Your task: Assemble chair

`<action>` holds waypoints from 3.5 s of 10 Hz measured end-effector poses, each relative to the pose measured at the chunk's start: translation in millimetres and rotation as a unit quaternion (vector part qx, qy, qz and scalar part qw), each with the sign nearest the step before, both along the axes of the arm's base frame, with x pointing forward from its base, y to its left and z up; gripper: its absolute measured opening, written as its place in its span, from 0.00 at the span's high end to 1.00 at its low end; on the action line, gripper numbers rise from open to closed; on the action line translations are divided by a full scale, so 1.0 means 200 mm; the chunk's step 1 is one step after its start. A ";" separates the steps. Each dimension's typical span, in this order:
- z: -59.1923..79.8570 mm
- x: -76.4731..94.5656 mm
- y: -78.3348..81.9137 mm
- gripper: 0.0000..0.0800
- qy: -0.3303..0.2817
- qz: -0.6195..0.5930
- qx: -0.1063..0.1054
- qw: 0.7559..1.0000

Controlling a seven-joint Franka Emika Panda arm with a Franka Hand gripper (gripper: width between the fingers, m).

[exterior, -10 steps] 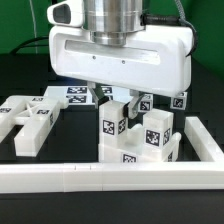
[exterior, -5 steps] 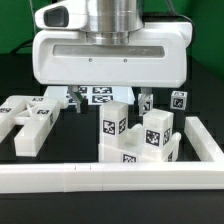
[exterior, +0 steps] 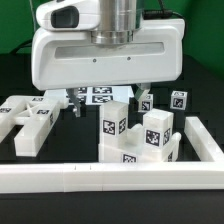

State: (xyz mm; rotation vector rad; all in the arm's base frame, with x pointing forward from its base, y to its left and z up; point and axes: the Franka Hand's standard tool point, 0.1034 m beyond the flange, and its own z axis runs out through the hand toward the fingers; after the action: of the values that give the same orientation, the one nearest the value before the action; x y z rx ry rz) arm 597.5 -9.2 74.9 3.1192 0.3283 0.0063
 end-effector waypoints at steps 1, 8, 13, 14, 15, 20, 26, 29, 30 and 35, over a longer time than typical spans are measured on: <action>0.00 0.00 0.00 0.19 0.001 0.049 -0.003 0.999; -0.01 -0.01 -0.01 0.24 0.008 0.209 -0.014 0.978; -0.01 -0.01 -0.01 0.64 0.007 0.163 -0.013 0.987; -0.01 -0.01 -0.01 0.64 0.006 0.106 -0.012 0.994; -0.01 -0.01 -0.01 0.64 0.006 0.078 -0.011 0.997; -0.01 -0.03 0.01 0.64 0.015 -0.207 0.010 0.978; -0.01 -0.02 0.03 0.46 0.016 -0.320 0.015 0.947; 0.00 -0.01 0.02 0.21 0.010 -0.208 0.007 0.978; 0.00 -0.01 0.01 0.21 0.009 -0.149 0.005 0.989; 0.00 -0.01 0.00 0.19 0.013 0.059 -0.003 0.998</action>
Offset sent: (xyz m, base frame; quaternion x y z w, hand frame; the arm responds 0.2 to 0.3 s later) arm 0.0065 0.0076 0.0037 -0.0094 -0.0050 -0.1988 0.9800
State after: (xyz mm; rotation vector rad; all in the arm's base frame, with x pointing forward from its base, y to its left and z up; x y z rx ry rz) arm 594.5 -9.0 74.6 3.0907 0.5114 -0.0343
